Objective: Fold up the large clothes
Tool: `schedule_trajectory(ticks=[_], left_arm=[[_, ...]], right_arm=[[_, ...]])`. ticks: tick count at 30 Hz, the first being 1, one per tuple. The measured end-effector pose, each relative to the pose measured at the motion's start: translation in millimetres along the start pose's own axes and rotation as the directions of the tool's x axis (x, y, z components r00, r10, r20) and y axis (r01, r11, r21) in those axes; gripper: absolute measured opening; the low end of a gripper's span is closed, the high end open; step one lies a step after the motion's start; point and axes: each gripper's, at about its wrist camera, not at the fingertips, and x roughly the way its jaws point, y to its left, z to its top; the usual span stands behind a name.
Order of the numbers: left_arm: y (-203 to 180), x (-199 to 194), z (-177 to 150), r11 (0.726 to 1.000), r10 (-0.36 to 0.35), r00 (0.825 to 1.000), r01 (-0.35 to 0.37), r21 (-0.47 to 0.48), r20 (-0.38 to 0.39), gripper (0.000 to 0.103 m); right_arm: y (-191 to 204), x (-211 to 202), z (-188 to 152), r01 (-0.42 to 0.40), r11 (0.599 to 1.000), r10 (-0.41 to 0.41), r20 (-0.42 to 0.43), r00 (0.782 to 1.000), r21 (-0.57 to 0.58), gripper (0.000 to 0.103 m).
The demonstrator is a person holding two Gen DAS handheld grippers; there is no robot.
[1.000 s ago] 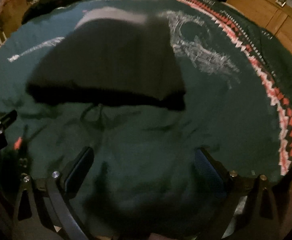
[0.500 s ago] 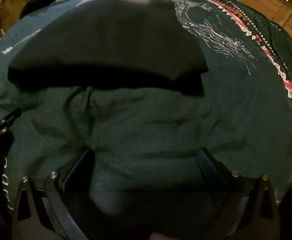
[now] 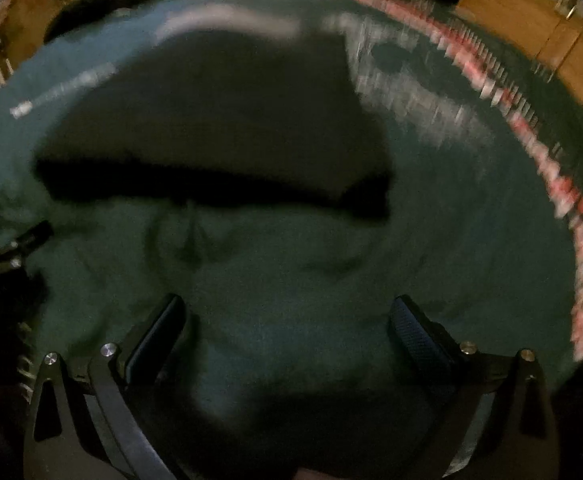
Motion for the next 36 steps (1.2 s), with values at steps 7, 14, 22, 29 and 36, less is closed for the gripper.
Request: schedule_trajectory(ticks=[7, 14, 22, 29, 36], left_arm=[[-5.2, -99.6, 49.0, 0.998, -0.058, 0.976, 0.064, -0.022, 0.211, 0.103], [-10.0, -138.6, 57.0, 0.996, -0.081, 0.968, 0.084, -0.001, 0.238, 0.103], [-13.1, -148.7, 58.2, 0.996, -0.081, 0.966, 0.084, -0.003, 0.246, 0.103], [-21.9, -155.1, 57.9, 0.995, -0.098, 0.963, 0.097, 0.016, 0.253, 0.103], [-99.2, -166.3, 66.2, 0.967, -0.220, 0.939, 0.174, 0.184, 0.266, 0.103]], right_arm=[[-5.9, -106.4, 54.8, -0.033, 0.998, 0.019, 0.227, 0.974, 0.060, 0.103], [-8.5, -158.1, 72.2, -0.071, 0.994, 0.044, 0.289, 0.956, 0.084, 0.103], [-7.4, -180.0, 57.9, -0.074, 0.993, 0.041, 0.304, 0.952, 0.097, 0.103], [-16.5, -184.9, 52.4, -0.068, 0.991, 0.030, 0.305, 0.952, 0.113, 0.103], [-65.2, -197.1, 25.6, -0.012, 0.971, -0.065, 0.313, 0.947, 0.238, 0.103]])
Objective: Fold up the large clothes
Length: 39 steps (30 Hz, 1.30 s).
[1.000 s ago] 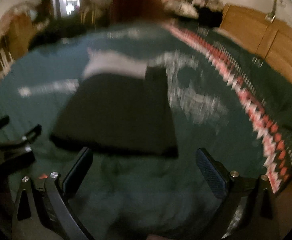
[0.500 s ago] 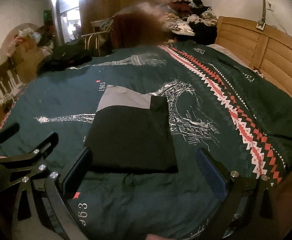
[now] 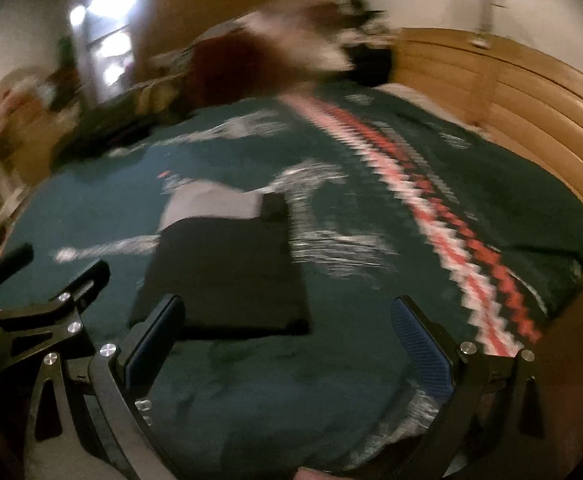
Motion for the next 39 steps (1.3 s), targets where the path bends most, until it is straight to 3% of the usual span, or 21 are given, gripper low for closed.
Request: schedule_trajectory(ticks=[3, 6, 10, 12, 14, 18, 24, 28, 31, 33, 37, 39], left_arm=[[-67.8, 8.1, 7.5, 0.988, -0.096, 0.995, 0.096, 0.124, -0.004, 0.103], [-143.8, 20.9, 6.6, 0.949, -0.198, 0.979, 0.205, 0.237, -0.054, 0.103], [-235.6, 29.3, -10.8, 0.877, -0.292, 0.946, 0.324, 0.354, -0.142, 0.103], [-272.5, 31.8, -23.5, 0.841, -0.324, 0.926, 0.375, 0.391, -0.191, 0.103], [-304.6, 33.4, -34.4, 0.804, -0.345, 0.910, 0.414, 0.427, -0.232, 0.103], [-353.0, 37.5, -48.1, 0.762, -0.341, 0.900, 0.434, 0.480, -0.272, 0.103], [-407.1, 35.1, -54.9, 0.722, -0.381, 0.885, 0.466, 0.511, -0.269, 0.103], [-434.0, 28.7, -59.0, 0.710, -0.412, 0.868, 0.497, 0.499, -0.278, 0.103], [-451.1, 19.6, -68.0, 0.690, -0.454, 0.855, 0.515, 0.509, -0.251, 0.103], [-461.6, 18.4, -69.8, 0.679, -0.462, 0.842, 0.537, 0.501, -0.277, 0.103], [-482.9, 20.5, -71.1, 0.670, -0.499, 0.795, 0.607, 0.428, -0.345, 0.103], [-485.3, 21.3, -71.2, 0.669, -0.503, 0.790, 0.613, 0.420, -0.350, 0.103]], right_arm=[[-69.6, -8.7, -16.3, 0.121, 0.982, -0.120, -0.019, 0.993, 0.147, 0.103], [-140.9, -11.6, -39.4, 0.261, 0.933, -0.247, -0.089, 0.965, 0.249, 0.103], [-250.6, -23.9, -85.8, 0.460, 0.810, -0.405, -0.220, 0.887, 0.364, 0.103], [-303.0, -33.5, -110.8, 0.550, 0.735, -0.470, -0.286, 0.835, 0.397, 0.103], [-341.6, -42.5, -129.9, 0.601, 0.678, -0.500, -0.334, 0.799, 0.424, 0.103], [-401.8, -57.5, -160.2, 0.670, 0.567, -0.532, -0.408, 0.742, 0.479, 0.103], [-435.1, -57.0, -191.2, 0.704, 0.509, -0.531, -0.463, 0.709, 0.495, 0.103], [-439.7, -59.8, -206.0, 0.671, 0.484, -0.510, -0.442, 0.738, 0.562, 0.103], [-440.6, -61.8, -209.5, 0.666, 0.484, -0.515, -0.431, 0.741, 0.567, 0.103], [-441.5, -63.9, -210.9, 0.667, 0.484, -0.513, -0.433, 0.741, 0.567, 0.103], [-454.6, -78.7, -224.4, 0.698, 0.392, -0.548, -0.457, 0.700, 0.599, 0.103], [-461.5, -84.8, -229.5, 0.711, 0.343, -0.557, -0.476, 0.680, 0.614, 0.103]])
